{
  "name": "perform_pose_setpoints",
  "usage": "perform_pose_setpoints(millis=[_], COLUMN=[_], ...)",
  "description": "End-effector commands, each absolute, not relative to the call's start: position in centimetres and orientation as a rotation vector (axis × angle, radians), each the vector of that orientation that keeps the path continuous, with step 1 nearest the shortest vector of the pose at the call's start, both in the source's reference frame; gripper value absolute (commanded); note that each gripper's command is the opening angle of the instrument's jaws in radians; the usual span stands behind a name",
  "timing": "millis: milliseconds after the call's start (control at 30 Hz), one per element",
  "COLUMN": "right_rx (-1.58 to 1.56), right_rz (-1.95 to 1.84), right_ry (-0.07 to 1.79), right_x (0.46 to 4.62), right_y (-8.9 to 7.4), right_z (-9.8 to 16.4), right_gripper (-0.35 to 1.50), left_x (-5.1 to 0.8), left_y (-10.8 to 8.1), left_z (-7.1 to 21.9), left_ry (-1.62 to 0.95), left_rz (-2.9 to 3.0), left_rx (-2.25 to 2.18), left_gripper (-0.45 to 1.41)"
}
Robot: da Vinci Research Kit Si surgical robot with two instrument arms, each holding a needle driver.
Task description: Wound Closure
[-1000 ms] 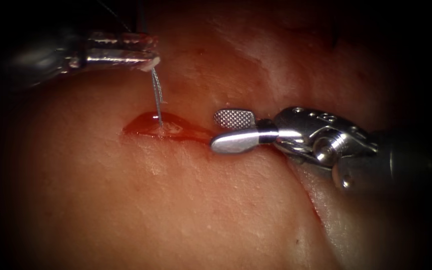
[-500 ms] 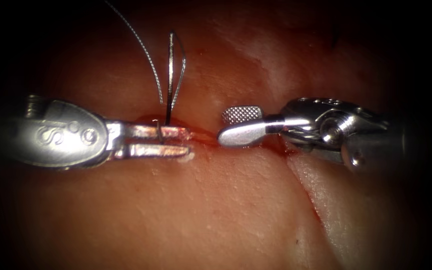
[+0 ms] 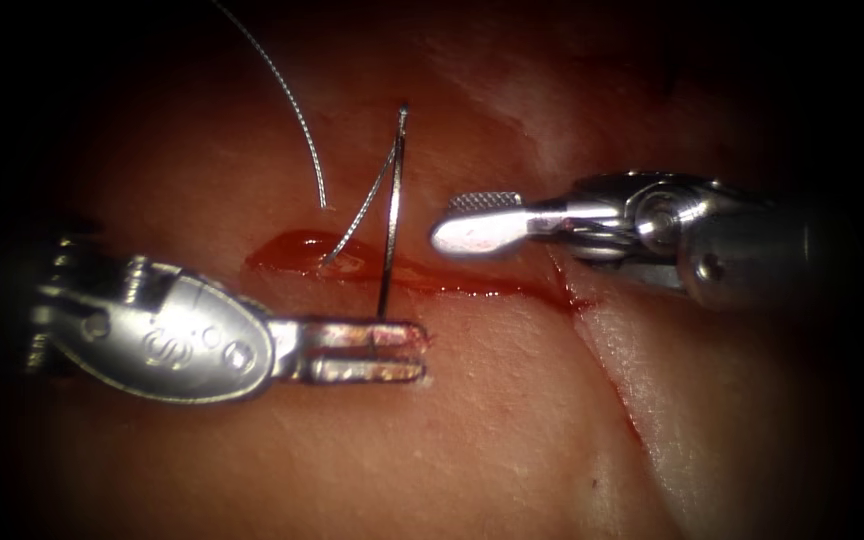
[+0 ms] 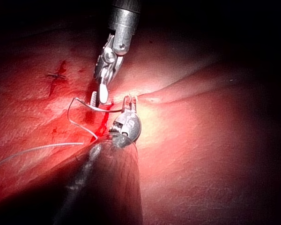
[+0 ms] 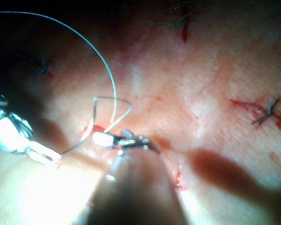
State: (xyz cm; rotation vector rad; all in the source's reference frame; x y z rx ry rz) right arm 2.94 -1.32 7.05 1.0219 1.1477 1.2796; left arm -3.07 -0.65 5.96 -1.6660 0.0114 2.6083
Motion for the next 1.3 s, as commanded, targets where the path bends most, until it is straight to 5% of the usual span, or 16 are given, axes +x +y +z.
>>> perform_pose_setpoints(millis=[33,767,1000,1167,1300], right_rx=[1.036,1.091,1.092,1.097,1.118], right_rz=[1.292,1.322,1.328,1.332,1.31], right_ry=[1.156,1.169,1.171,1.168,1.162], right_x=[3.06,3.39,3.44,3.43,3.44], right_y=[-1.26,-1.28,-1.29,-1.28,-1.28], right_z=[7.06,7.0,7.03,7.03,7.03], right_gripper=[0.83,0.81,0.64,0.31,-0.35], left_x=[-3.11,-3.12,-3.11,-3.12,-3.12], left_y=[-0.68,-0.7,-0.7,-0.7,-0.7], left_z=[6.04,6.09,6.09,6.09,6.09], left_ry=[0.019,0.034,0.034,0.039,0.039], left_rz=[2.621,2.644,2.644,2.648,2.648], left_rx=[-1.661,-1.645,-1.645,-1.648,-1.648], left_gripper=[-0.45,-0.45,-0.45,-0.45,-0.45])
